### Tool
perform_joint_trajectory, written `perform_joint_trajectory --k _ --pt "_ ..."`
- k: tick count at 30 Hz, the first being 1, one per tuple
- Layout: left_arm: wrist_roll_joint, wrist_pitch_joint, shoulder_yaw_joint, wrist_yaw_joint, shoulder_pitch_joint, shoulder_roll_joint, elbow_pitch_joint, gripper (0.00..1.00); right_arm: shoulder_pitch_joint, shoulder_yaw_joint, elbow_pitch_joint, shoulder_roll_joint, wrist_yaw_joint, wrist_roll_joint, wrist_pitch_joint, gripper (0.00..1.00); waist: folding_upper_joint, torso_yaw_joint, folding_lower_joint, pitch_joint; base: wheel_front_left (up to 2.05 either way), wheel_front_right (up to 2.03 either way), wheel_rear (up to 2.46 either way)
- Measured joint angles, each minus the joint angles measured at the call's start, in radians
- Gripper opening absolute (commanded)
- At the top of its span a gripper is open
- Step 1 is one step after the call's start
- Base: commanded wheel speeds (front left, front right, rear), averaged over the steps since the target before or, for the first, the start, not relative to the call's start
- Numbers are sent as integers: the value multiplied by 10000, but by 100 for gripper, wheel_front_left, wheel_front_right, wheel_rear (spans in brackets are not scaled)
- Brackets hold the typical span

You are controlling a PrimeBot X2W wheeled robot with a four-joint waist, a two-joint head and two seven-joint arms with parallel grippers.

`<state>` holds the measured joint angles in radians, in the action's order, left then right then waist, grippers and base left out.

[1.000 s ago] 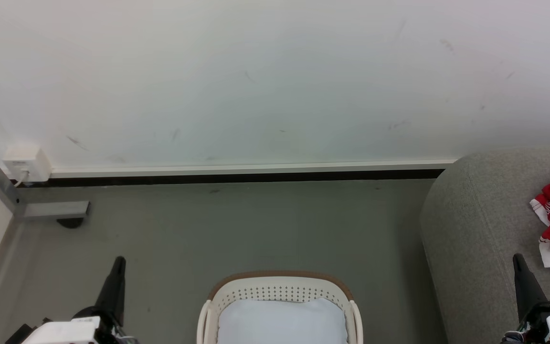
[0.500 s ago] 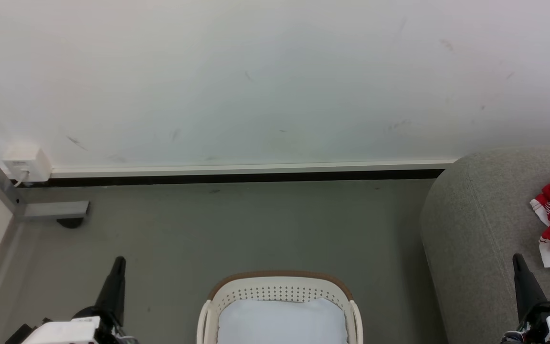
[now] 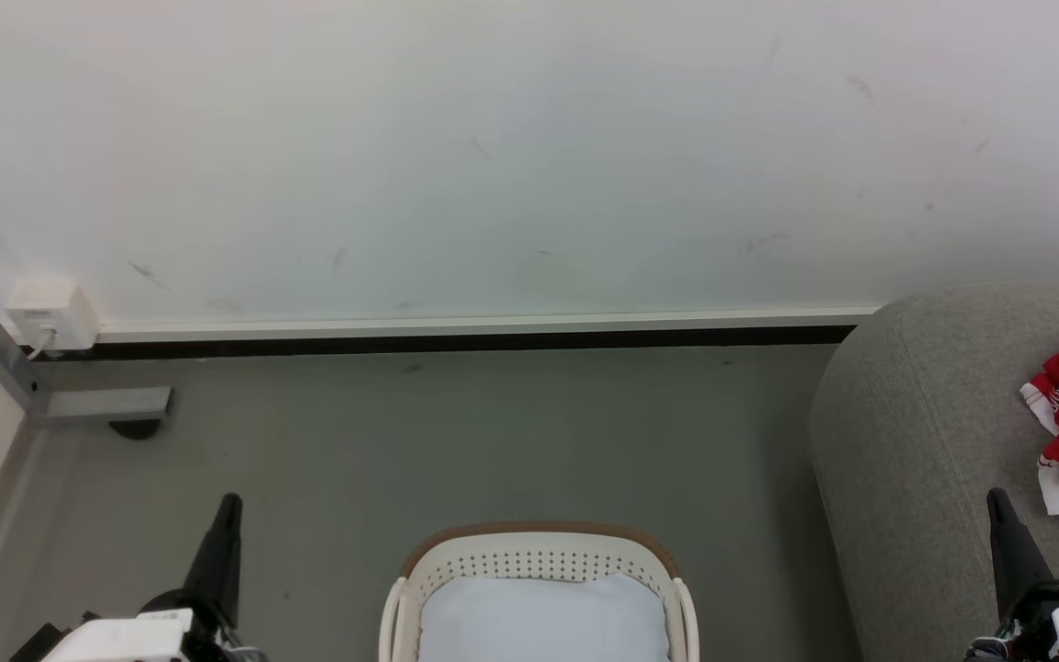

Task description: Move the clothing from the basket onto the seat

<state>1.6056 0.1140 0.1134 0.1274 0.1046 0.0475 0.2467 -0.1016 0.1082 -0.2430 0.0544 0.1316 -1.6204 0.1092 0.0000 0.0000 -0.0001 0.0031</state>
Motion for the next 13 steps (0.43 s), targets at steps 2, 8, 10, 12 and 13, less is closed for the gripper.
perform_joint_trajectory --k 2,8,10,12,13 --pt "0 0 0 0 0 0 0 0 0 0 0 0 0 2 0 0 0 0 0 0 0 0 0" --pt "0 0 0 0 0 0 0 0 -1 6 0 -4 0 13 13 0 0 0 0 0 0 0 0" --pt "0 0 0 0 0 0 0 0 -1 8 0 -4 0 13 13 0 0 0 0 0 0 0 0" --pt "0 0 0 0 0 0 0 0 -1 10 0 -6 0 13 27 0 0 0 0 0 0 0 0" --pt "0 0 0 0 0 0 0 0 -1 10 0 -6 0 13 38 0 0 0 0 0 0 0 0"
